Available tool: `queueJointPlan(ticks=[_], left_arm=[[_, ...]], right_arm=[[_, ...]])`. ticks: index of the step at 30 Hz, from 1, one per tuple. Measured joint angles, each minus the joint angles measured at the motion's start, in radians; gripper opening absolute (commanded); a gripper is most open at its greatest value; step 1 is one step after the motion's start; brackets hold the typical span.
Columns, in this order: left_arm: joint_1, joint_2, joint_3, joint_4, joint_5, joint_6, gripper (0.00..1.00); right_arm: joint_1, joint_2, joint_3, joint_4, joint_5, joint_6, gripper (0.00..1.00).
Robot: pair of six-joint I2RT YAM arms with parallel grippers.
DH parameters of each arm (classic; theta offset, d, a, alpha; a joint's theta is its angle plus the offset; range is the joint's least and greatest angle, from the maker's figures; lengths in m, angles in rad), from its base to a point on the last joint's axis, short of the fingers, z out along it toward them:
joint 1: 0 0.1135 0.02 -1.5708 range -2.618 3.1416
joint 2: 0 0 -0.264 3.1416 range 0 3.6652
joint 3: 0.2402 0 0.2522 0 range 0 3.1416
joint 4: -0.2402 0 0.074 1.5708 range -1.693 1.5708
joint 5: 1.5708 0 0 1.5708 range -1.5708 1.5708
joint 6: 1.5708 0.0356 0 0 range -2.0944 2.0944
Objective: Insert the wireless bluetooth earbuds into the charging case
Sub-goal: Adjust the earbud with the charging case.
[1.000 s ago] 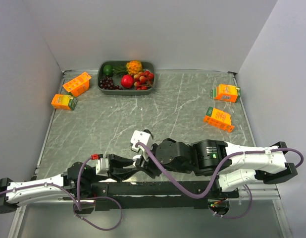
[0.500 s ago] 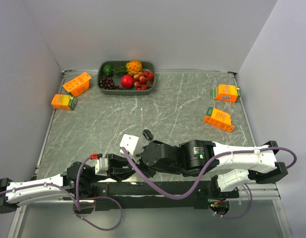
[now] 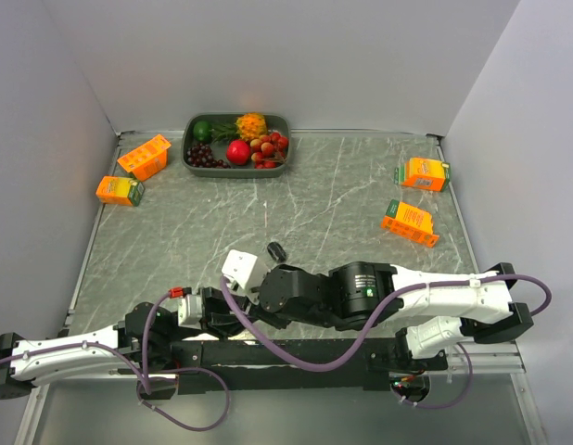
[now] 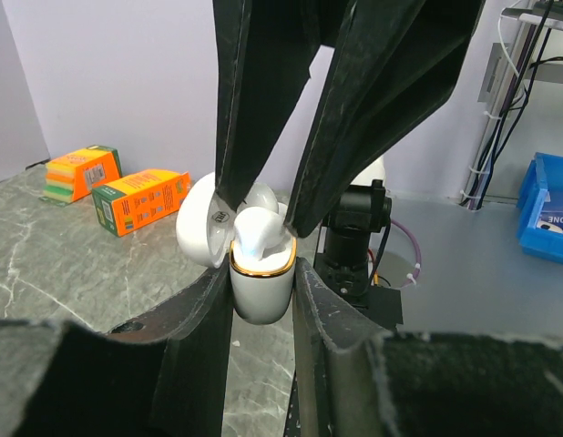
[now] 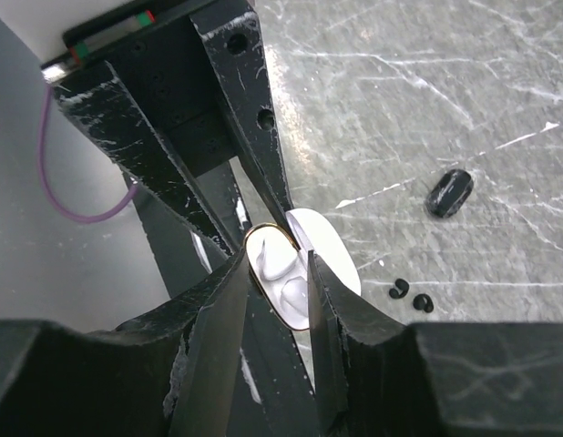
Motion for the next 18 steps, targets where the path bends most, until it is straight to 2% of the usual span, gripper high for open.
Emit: queueJointPlan(ticks=[11,14,18], left_arm=[[0.0,0.0,0.0,-0.012,0.0,0.0,0.01],[0.0,0.0,0.0,-0.017,0.0,0.0,0.01],[0.0,0.0,0.0,-0.025,0.0,0.0,0.01]], right_arm=[[0.0,0.019,0.0,-0.017,0.018,0.0,0.31],[0.0,0.025,0.001,-0.024,0.018,0.0,0.27],[0.0,0.03,0.001,-0.033,0.02,-0.002,0.16]])
